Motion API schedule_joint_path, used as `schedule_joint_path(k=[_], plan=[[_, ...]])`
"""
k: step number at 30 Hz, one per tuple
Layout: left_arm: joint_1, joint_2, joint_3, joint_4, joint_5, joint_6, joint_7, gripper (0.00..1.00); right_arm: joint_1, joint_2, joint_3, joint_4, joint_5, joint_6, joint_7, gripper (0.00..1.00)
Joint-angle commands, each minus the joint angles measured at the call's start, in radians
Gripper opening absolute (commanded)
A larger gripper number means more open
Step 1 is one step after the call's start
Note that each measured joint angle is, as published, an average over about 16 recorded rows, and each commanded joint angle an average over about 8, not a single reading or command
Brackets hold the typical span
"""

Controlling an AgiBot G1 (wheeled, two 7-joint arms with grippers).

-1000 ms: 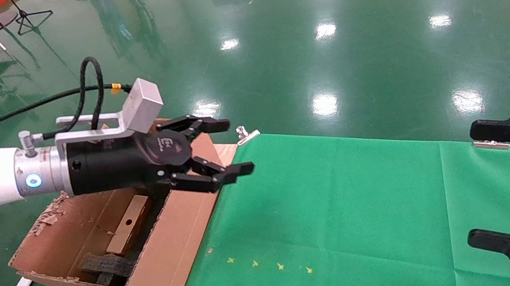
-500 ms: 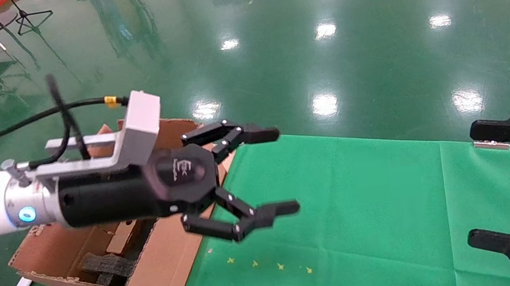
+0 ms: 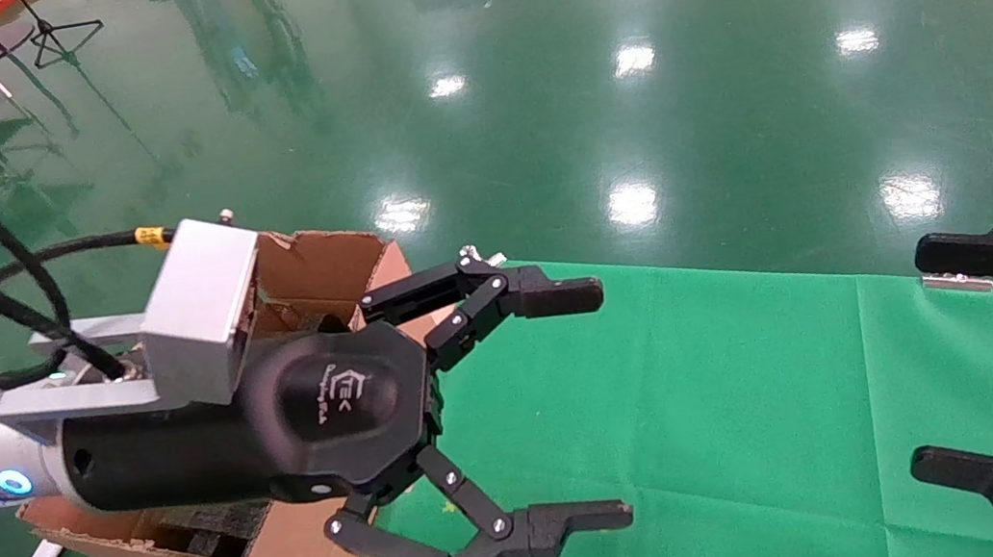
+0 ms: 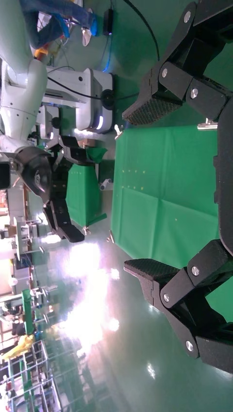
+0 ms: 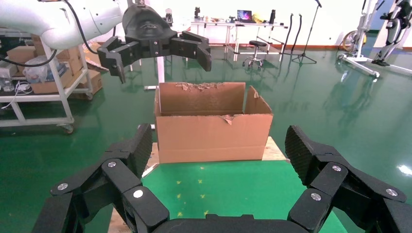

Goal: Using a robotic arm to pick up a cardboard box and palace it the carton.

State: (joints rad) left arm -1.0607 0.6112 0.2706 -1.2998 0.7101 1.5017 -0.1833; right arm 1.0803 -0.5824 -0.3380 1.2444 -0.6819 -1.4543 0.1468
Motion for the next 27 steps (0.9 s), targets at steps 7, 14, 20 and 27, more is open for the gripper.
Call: schedule_joint_path(k=[7,14,20,27], plan=[[-0.001,0.0,0.0,0.002,0.001,0.0,0.0,1.0,0.0,0.0,0.0,0.0,0.0,0.0,0.0,1.0],[-0.007,0.0,0.005,0.009,0.011,-0.004,-0.003,1.0,0.0,0.0,0.0,0.0,0.0,0.0,0.0,1.0],[-0.011,0.0,0.007,0.013,0.016,-0.005,-0.004,1.0,0.0,0.0,0.0,0.0,0.0,0.0,0.0,1.0],[-0.013,0.0,0.009,0.016,0.02,-0.006,-0.004,1.0,0.0,0.0,0.0,0.0,0.0,0.0,0.0,1.0]])
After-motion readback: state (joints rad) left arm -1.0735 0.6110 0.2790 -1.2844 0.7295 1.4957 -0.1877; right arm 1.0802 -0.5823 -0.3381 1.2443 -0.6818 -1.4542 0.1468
